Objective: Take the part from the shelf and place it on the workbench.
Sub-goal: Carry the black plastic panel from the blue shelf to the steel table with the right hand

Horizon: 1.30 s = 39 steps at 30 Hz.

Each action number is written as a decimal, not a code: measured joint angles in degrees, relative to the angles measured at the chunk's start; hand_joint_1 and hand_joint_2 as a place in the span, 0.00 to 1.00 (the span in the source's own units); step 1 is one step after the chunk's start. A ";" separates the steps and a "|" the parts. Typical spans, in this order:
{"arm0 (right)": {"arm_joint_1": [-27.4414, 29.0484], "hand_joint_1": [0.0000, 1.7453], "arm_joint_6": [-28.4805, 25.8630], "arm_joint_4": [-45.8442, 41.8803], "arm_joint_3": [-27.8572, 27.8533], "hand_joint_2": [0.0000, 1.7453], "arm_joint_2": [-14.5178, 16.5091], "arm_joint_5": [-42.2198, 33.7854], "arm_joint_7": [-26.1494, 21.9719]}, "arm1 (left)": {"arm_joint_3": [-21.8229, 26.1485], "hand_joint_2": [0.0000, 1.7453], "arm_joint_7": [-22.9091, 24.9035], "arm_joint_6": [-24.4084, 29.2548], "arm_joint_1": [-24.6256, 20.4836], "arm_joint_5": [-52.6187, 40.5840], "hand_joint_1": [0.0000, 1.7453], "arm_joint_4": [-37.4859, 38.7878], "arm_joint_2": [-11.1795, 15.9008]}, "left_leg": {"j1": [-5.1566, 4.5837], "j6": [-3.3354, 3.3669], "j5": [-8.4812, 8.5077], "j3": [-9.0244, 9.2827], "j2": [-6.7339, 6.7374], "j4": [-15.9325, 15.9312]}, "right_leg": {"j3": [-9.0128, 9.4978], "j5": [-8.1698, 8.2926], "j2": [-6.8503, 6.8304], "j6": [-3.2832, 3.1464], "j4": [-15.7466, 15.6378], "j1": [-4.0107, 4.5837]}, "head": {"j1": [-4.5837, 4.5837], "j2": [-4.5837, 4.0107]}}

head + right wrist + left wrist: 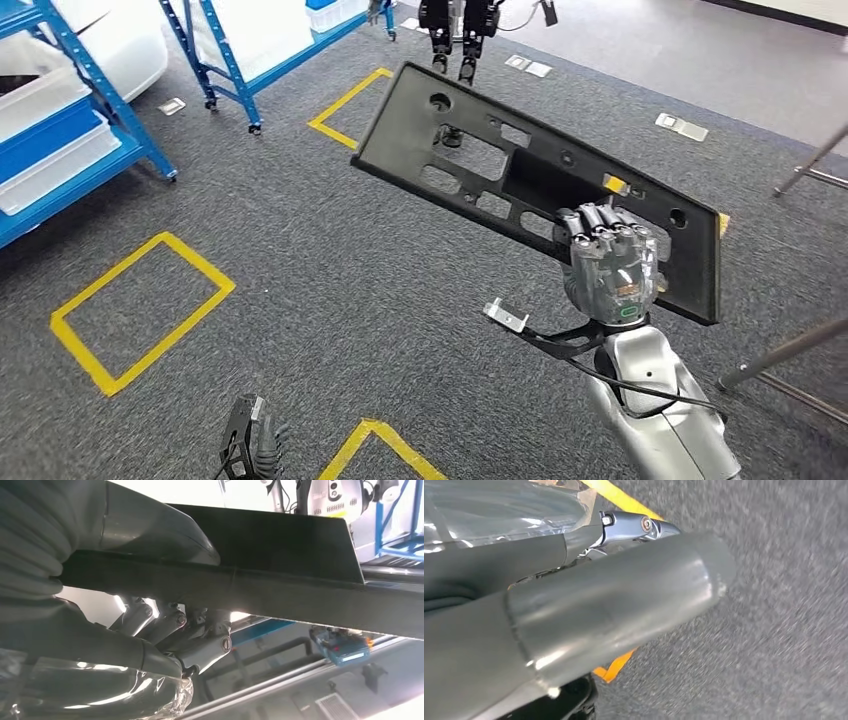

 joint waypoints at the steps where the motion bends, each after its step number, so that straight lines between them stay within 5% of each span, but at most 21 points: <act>1: -0.20 1.00 0.02 0.44 0.53 1.00 -0.31 0.02 0.29 | 0.00 0.00 0.05 0.01 0.10 -0.01 0.00 0.15 0.05 | -0.01 -0.05 -0.99 -1.91 -0.52 3.39 | 0.00 0.00 0.76 -0.10 0.01 0.19 | -0.10 0.00; 3: -1.17 1.00 0.32 1.53 1.96 1.00 -1.21 0.02 2.27 | 0.00 0.00 0.11 0.01 0.24 -0.05 0.00 0.40 0.15 | 0.01 -0.02 0.46 -3.22 -0.79 4.34 | -0.01 -0.02 2.36 -0.11 0.14 0.42 | -0.11 0.00; 6: -5.28 1.00 1.44 4.08 5.90 1.00 -2.80 -0.01 7.06 | 0.00 0.00 0.12 0.00 0.14 -0.27 0.00 0.57 0.29 | 0.39 0.41 6.48 0.65 -3.50 -5.75 | -0.24 -0.07 4.81 0.01 0.65 0.58 | -0.12 0.00; 8: -8.25 1.00 2.44 5.95 8.33 1.00 -3.45 -0.02 8.70 | 0.00 0.00 0.23 -0.12 0.01 -0.50 0.00 0.62 0.37 | 0.47 0.70 7.54 2.12 -5.39 -9.54 | -0.83 0.03 6.12 0.47 0.82 0.68 | 0.03 0.00; 11: -11.47 1.00 4.48 8.43 11.36 1.00 -4.24 0.02 10.02 | 0.00 0.00 0.35 -0.40 -0.49 -0.83 0.00 0.66 0.18 | 0.01 1.73 7.83 2.57 -3.78 -10.45 | -1.70 0.49 7.41 1.76 0.57 0.43 | 0.06 0.00; 13: -13.31 1.00 5.57 10.01 12.69 1.00 -4.68 0.03 10.81 | 0.00 0.00 0.38 -0.49 -0.92 -1.16 0.00 0.66 0.04 | 0.01 2.61 8.40 3.13 -2.37 -11.34 | -3.34 -0.75 4.37 1.86 3.47 0.70 | 0.30 0.00; 15: -15.05 1.00 6.12 11.70 13.43 1.00 -4.99 -0.01 11.60 | 0.00 0.00 0.54 -0.51 -1.04 -1.48 0.00 0.73 0.02 | -0.25 3.04 8.52 3.32 -0.92 -11.59 | -6.99 -3.56 0.73 1.51 10.60 0.81 | 0.65 0.00; 17: -16.01 1.00 6.27 13.52 14.00 1.00 -5.32 -0.02 12.32 | 0.00 0.00 0.74 -0.51 -1.03 -1.74 0.00 0.86 -0.01 | -0.42 3.10 8.42 3.30 0.62 -11.57 | -10.00 -5.18 -0.13 1.73 16.26 0.60 | 0.77 0.00; 18: -16.30 1.00 6.29 14.43 14.25 1.00 -5.56 -0.02 12.60 | 0.00 0.00 0.80 -0.54 -1.05 -1.87 0.00 0.92 -0.02 | -0.43 3.05 8.33 3.30 1.36 -11.55 | -10.06 -4.86 -0.35 2.11 16.31 0.43 | 0.78 0.00; 21: -17.34 1.00 6.26 16.59 14.82 1.00 -6.27 -0.02 13.10 | -0.02 0.00 1.01 -0.71 -1.23 -2.12 0.00 1.07 0.02 | -0.51 2.37 7.84 3.37 3.36 -11.25 | -4.59 -1.04 -3.36 3.45 5.98 0.06 | 0.89 0.00; 23: -18.18 1.00 6.20 17.88 15.08 1.00 -6.53 -0.02 13.19 | -0.02 0.00 1.14 -0.83 -1.43 -2.23 0.00 1.12 0.17 | -0.87 1.65 7.34 3.45 4.57 -10.97 | -2.07 0.39 -5.15 3.07 1.16 0.53 | 0.90 0.00; 26: -19.02 1.00 6.16 20.24 15.40 1.00 -7.06 -0.02 13.17 | -0.01 0.00 1.24 -0.93 -1.66 -2.32 0.00 1.15 0.34 | -0.75 0.87 6.75 3.80 5.98 -10.87 | -2.07 0.65 -3.41 1.73 0.68 0.68 | 0.79 0.00; 28: -19.78 1.00 6.18 21.66 15.67 1.00 -7.35 -0.02 13.36 | -0.01 0.00 1.27 -1.04 -1.81 -2.34 0.00 1.16 0.52 | -0.29 0.47 4.94 3.04 3.99 -8.65 | -1.92 0.79 -2.00 0.78 0.60 0.34 | 0.66 0.00; 30: -20.50 1.00 6.22 22.86 15.95 1.00 -7.37 -0.03 13.79 | -0.02 0.00 1.28 -1.14 -1.77 -2.35 0.00 1.27 0.74 | -0.13 0.36 1.28 -0.05 0.65 -1.89 | -1.82 0.82 -0.66 0.04 0.58 0.34 | 0.41 0.00; 32: -20.79 1.00 6.39 24.12 16.29 1.00 -7.31 -0.03 14.21 | -0.02 0.00 1.29 -1.19 -1.64 -2.35 0.00 1.49 0.99 | -0.16 0.41 -1.16 -3.92 -0.61 5.28 | -1.78 0.81 0.93 -0.19 0.59 0.65 | 0.30 0.00; 33: -20.83 1.00 6.53 24.71 16.51 1.00 -7.30 -0.03 14.40 | -0.01 0.00 1.29 -1.20 -1.61 -2.35 0.00 1.58 1.12 | -0.16 0.55 -0.91 -4.90 -0.73 6.51 | -1.75 0.81 1.80 -0.20 0.60 0.80 | 0.30 0.00; 35: -20.97 1.00 6.83 25.68 16.95 1.00 -7.32 -0.02 14.75 | -0.01 0.00 1.29 -1.20 -1.59 -2.34 0.00 1.67 1.36 | -0.16 1.09 2.65 -3.57 -1.30 2.26 | -1.62 0.81 3.42 -0.19 0.63 0.97 | 0.30 0.00; 37: -21.32 1.00 6.94 26.33 17.30 1.00 -7.34 -0.03 14.98 | 0.00 0.00 1.29 -1.20 -1.59 -2.34 0.00 1.70 1.67 | -0.08 1.83 6.65 -0.20 -3.91 -5.53 | -1.60 0.80 4.84 -0.13 0.72 1.09 | 0.33 0.00; 39: -21.69 1.00 6.95 26.90 17.54 1.00 -7.36 -0.04 15.14 | 0.01 0.00 1.29 -1.20 -1.58 -2.34 0.00 1.75 1.95 | -0.24 2.21 7.87 1.65 -5.49 -9.44 | -1.89 0.90 6.06 0.15 0.78 1.01 | 0.33 0.00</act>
